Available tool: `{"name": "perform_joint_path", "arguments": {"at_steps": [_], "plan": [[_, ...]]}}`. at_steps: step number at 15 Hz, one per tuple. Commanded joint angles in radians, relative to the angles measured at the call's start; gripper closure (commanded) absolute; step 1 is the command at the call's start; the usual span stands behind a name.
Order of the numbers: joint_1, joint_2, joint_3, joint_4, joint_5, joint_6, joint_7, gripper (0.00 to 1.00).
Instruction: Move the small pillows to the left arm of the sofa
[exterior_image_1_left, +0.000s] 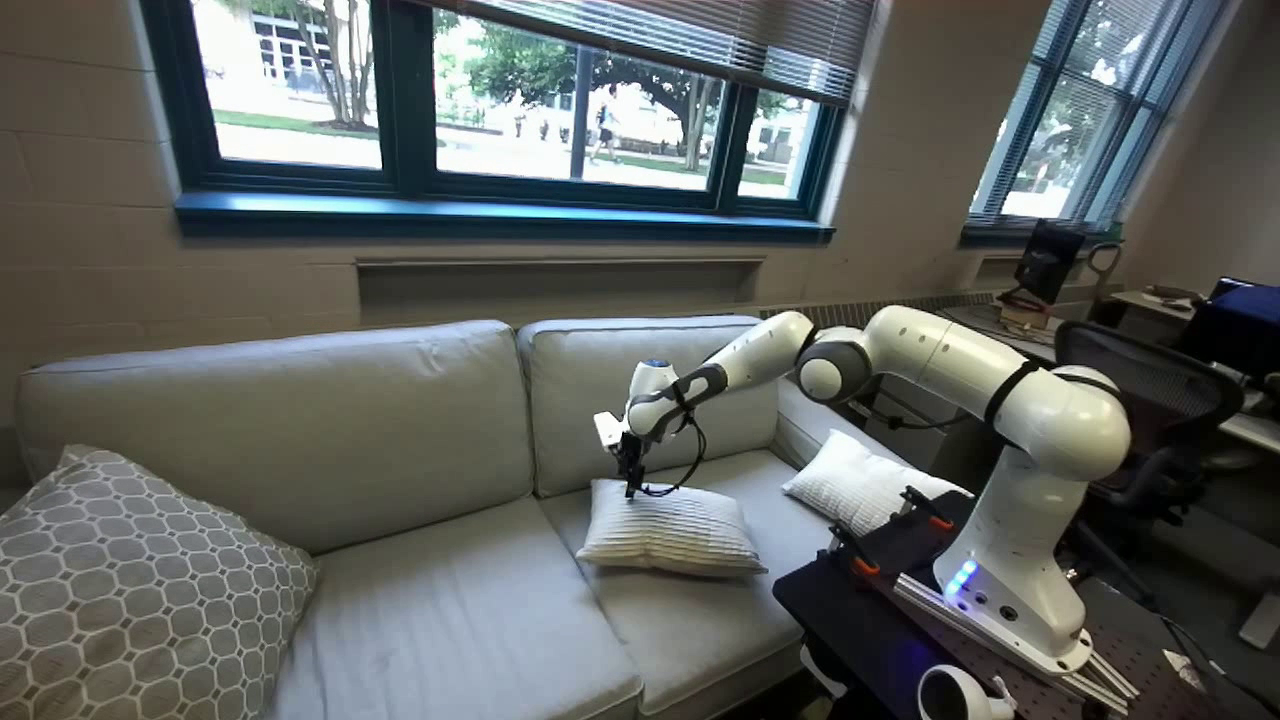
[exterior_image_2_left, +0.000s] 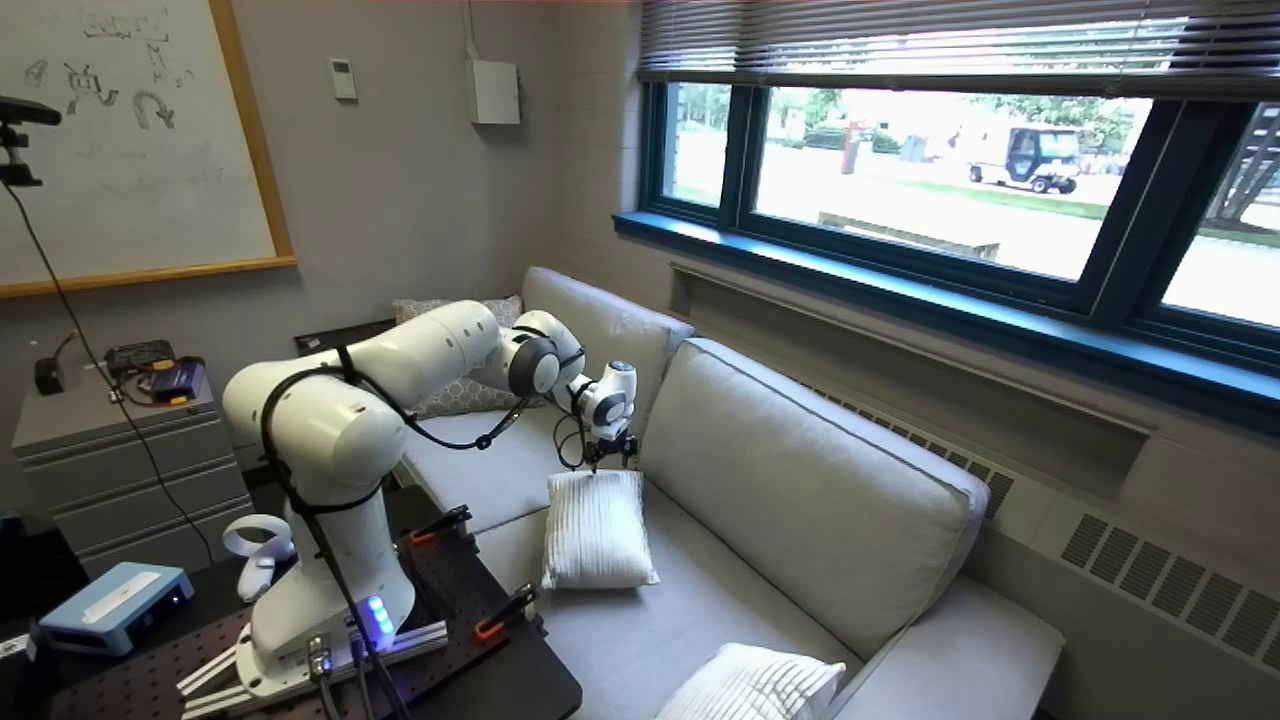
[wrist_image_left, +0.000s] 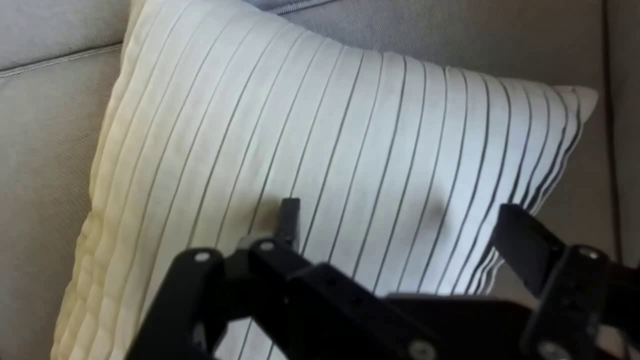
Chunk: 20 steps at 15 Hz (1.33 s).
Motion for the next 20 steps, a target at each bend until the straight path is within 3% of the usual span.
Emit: {"name": "perform_joint_path", "arguments": {"at_steps": [1,4,8,9,10,12,15,20], "plan": [[0.055,0.028,-0.068,0.047,-0.009,-0.071,0.240,0.00],[0.083,0.043,-0.073,0.086,-0.019,-0.170,0.418,0.00],[0.098,0.036,-0.056,0.087,-0.043,-0.292,0.564,0.00],[0.168,0.034,-0.195,0.068,0.151,-0.315,0.491,0.00],[0.170,0.033,-0.200,0.064,0.172,-0.335,0.494,0.00],[0.210,0.033,-0.278,0.049,0.265,-0.368,0.488,0.00],[0.242,0.034,-0.346,0.028,0.303,-0.389,0.488,0.00],[0.275,0.034,-0.426,-0.003,0.263,-0.360,0.488,0.00]]}}
